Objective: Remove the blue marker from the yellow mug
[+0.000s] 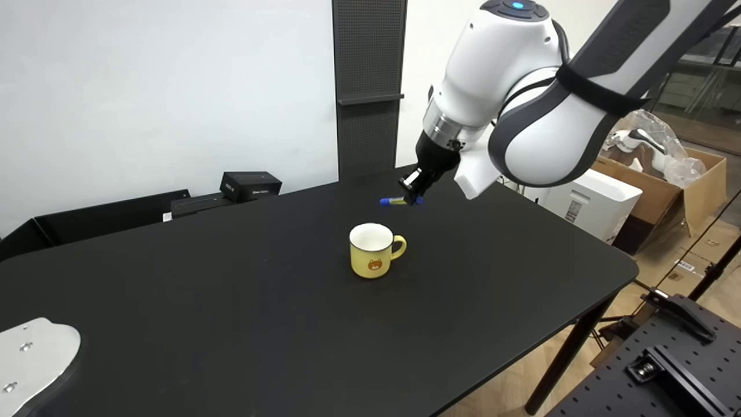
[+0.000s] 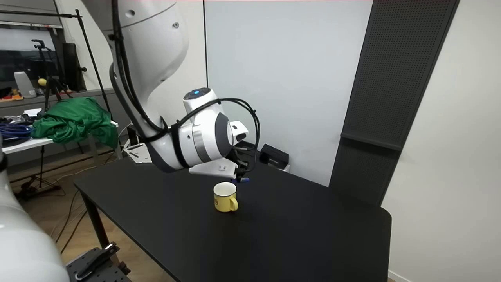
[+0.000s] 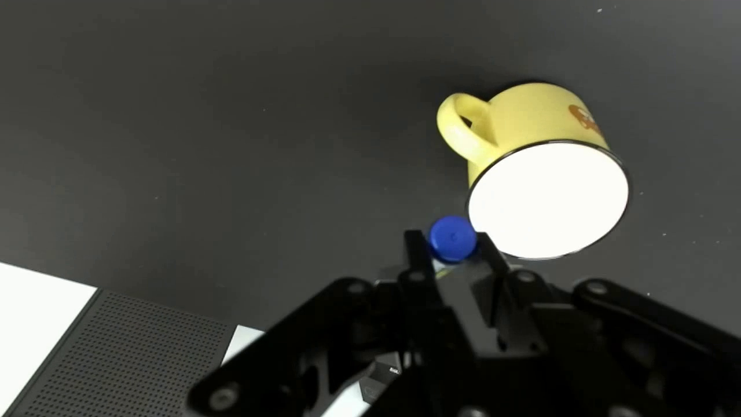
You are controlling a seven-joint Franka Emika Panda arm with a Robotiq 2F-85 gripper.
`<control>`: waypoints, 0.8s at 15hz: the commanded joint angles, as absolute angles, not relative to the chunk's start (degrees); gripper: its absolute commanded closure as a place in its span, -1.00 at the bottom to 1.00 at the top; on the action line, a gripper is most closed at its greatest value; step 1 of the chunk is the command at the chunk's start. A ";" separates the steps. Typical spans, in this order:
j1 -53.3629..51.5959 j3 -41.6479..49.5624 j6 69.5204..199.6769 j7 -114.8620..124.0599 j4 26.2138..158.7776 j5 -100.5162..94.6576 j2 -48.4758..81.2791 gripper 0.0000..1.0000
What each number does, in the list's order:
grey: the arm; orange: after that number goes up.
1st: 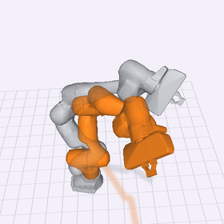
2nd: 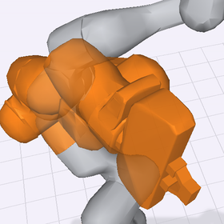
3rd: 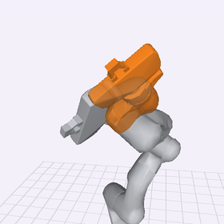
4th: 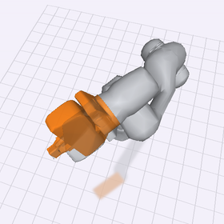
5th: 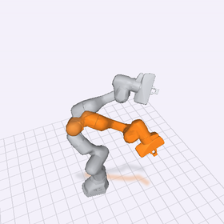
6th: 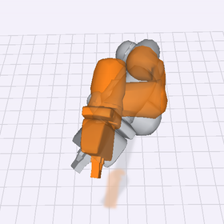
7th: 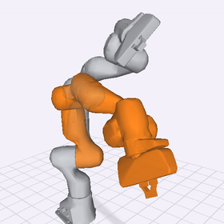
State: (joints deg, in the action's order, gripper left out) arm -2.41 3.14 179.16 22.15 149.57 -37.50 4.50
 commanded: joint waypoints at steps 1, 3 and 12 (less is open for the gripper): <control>1.16 0.01 184.50 15.82 150.93 -30.89 8.94 0.89; 1.21 -1.11 186.81 8.66 151.62 -22.68 11.69 0.89; 27.17 -21.73 186.20 8.66 147.76 -28.38 19.88 0.89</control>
